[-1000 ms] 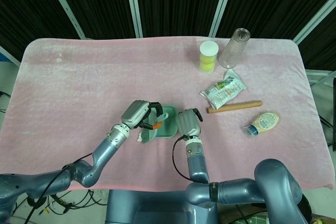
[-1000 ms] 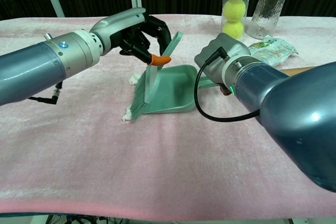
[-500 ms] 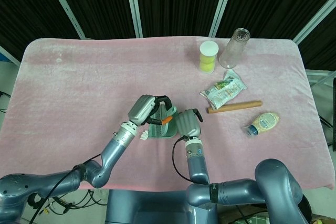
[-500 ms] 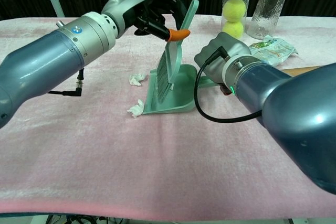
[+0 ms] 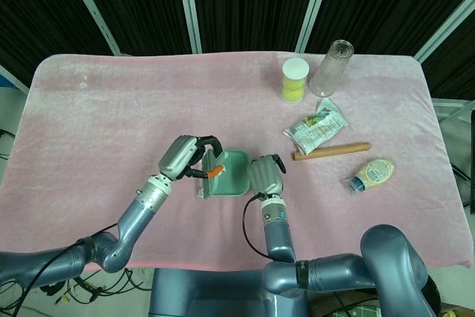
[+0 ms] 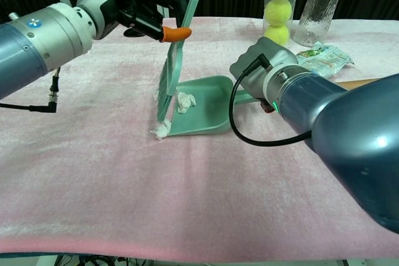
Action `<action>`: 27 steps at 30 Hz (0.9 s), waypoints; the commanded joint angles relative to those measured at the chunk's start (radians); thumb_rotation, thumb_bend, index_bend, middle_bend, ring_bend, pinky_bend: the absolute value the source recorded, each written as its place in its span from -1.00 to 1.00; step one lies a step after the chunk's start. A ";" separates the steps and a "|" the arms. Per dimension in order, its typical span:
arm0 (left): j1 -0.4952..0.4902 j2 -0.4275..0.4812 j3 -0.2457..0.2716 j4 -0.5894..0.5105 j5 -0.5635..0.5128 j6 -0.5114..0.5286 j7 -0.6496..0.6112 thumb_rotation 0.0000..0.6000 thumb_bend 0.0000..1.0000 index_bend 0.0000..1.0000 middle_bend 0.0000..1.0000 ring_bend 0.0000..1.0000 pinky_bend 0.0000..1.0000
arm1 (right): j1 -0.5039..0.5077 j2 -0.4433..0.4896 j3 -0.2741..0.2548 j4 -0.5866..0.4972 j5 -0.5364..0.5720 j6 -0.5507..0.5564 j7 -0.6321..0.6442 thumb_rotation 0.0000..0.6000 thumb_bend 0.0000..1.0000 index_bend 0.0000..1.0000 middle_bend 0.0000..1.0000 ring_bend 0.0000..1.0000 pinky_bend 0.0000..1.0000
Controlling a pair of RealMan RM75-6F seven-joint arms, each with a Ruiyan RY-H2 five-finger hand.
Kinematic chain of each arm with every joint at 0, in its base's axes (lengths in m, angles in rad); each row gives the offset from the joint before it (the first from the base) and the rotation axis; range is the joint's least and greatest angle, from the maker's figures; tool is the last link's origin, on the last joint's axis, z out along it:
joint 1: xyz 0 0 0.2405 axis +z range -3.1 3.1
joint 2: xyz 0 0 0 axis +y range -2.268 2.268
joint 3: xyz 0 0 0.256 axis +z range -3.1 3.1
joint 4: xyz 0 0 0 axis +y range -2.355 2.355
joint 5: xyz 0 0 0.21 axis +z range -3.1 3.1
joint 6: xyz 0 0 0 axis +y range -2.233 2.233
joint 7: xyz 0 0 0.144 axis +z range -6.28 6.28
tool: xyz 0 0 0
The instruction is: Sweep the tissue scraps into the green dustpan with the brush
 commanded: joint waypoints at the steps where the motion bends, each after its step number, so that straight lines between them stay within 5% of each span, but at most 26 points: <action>1: 0.030 0.032 0.025 -0.042 -0.018 0.007 0.028 1.00 0.07 0.54 0.72 0.72 0.90 | -0.001 0.001 -0.001 -0.002 0.002 -0.002 -0.001 1.00 0.33 0.80 0.68 0.70 0.39; 15: 0.056 0.057 0.061 -0.060 0.004 0.004 0.041 1.00 0.07 0.54 0.72 0.72 0.90 | -0.003 0.048 -0.016 -0.042 0.024 -0.054 -0.005 1.00 0.33 0.80 0.67 0.70 0.39; 27: 0.053 -0.023 0.087 0.033 0.002 -0.015 0.064 1.00 0.07 0.54 0.72 0.72 0.90 | 0.002 0.041 -0.026 -0.031 0.032 -0.064 0.009 1.00 0.33 0.80 0.67 0.70 0.39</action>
